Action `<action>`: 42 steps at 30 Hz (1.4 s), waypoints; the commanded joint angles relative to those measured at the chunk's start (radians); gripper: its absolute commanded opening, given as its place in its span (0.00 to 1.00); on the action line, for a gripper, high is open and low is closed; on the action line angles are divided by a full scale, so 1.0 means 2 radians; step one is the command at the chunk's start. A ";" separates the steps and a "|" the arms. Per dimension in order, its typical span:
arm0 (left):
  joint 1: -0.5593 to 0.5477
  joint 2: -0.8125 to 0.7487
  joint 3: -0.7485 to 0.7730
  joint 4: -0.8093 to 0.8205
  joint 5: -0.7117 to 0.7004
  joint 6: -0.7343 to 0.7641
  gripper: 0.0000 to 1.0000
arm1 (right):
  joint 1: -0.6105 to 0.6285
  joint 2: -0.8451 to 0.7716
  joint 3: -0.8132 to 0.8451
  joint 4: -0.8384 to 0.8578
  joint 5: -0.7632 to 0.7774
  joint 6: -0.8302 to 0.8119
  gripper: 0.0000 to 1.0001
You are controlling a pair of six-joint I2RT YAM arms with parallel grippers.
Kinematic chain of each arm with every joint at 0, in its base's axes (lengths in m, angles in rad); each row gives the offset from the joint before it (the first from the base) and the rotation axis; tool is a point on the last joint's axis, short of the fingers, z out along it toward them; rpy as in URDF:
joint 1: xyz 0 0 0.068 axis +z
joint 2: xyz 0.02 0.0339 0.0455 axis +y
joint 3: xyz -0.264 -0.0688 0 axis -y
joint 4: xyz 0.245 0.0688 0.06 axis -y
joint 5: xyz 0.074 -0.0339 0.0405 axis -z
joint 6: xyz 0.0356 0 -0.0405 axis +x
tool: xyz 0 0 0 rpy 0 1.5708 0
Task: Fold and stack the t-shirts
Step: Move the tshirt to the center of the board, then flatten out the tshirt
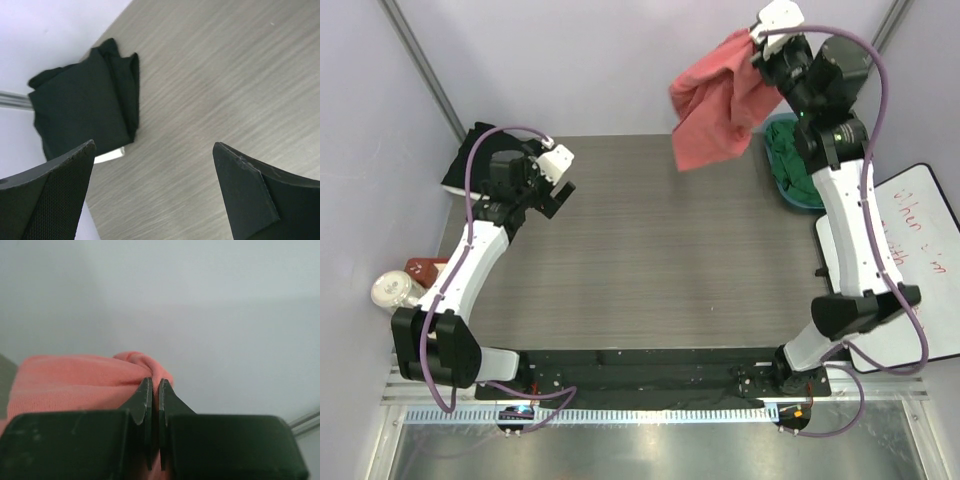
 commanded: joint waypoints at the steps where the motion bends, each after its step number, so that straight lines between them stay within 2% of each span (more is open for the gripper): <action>1: -0.004 -0.010 -0.004 0.067 -0.032 -0.013 1.00 | -0.004 -0.096 -0.104 0.010 -0.077 -0.017 0.03; 3: -0.007 -0.018 -0.010 0.078 -0.034 -0.011 1.00 | 0.007 -0.103 -0.174 -0.012 -0.002 -0.062 0.42; 4: -0.009 -0.019 -0.017 0.081 -0.032 -0.008 1.00 | 0.010 -0.102 -0.195 -0.018 0.035 -0.073 0.70; 6: -0.011 -0.019 -0.020 0.084 -0.026 -0.003 1.00 | 0.008 -0.093 -0.258 -0.014 0.140 -0.094 0.95; 7: -0.013 -0.018 -0.020 0.085 -0.025 -0.001 1.00 | 0.003 -0.090 -0.273 -0.014 0.158 -0.107 1.00; 8: -0.016 -0.017 -0.020 0.085 -0.025 0.000 1.00 | 0.000 -0.089 -0.299 -0.009 0.165 -0.108 1.00; 12: -0.026 -0.010 -0.017 0.083 -0.026 -0.002 1.00 | -0.007 -0.099 -0.318 -0.028 0.152 -0.082 1.00; 15: -0.032 -0.006 -0.022 0.077 -0.019 0.016 1.00 | -0.006 -0.100 -0.287 -0.156 0.015 -0.067 0.97; 16: -0.033 -0.005 -0.027 0.073 -0.017 0.022 1.00 | 0.000 -0.096 -0.282 -0.195 -0.060 -0.073 0.95; 17: -0.033 -0.002 -0.028 0.069 -0.001 0.030 1.00 | 0.008 -0.092 -0.276 -0.271 -0.081 -0.099 0.95; 19: -0.033 0.002 -0.029 0.037 0.026 0.065 1.00 | 0.038 -0.072 -0.275 -0.335 -0.107 -0.124 0.94; 20: -0.034 0.005 -0.027 0.015 0.062 0.084 1.00 | 0.048 -0.066 -0.276 -0.385 -0.130 -0.135 0.93; 22: -0.034 0.006 -0.020 -0.023 0.109 0.132 1.00 | 0.062 -0.054 -0.288 -0.407 -0.144 -0.152 0.92; 24: -0.037 0.010 -0.017 -0.087 0.171 0.167 1.00 | 0.088 -0.054 -0.321 -0.404 -0.139 -0.164 0.90; 28: -0.073 0.026 -0.024 -0.149 0.217 0.244 1.00 | 0.120 -0.053 -0.387 -0.367 -0.121 -0.176 0.90; 33: -0.114 0.086 -0.024 -0.149 0.212 0.250 1.00 | 0.118 -0.042 -0.433 -0.311 -0.064 -0.177 0.90; 42: -0.162 0.166 0.009 -0.139 0.182 0.226 1.00 | 0.073 -0.061 -0.460 -0.287 -0.042 -0.182 0.91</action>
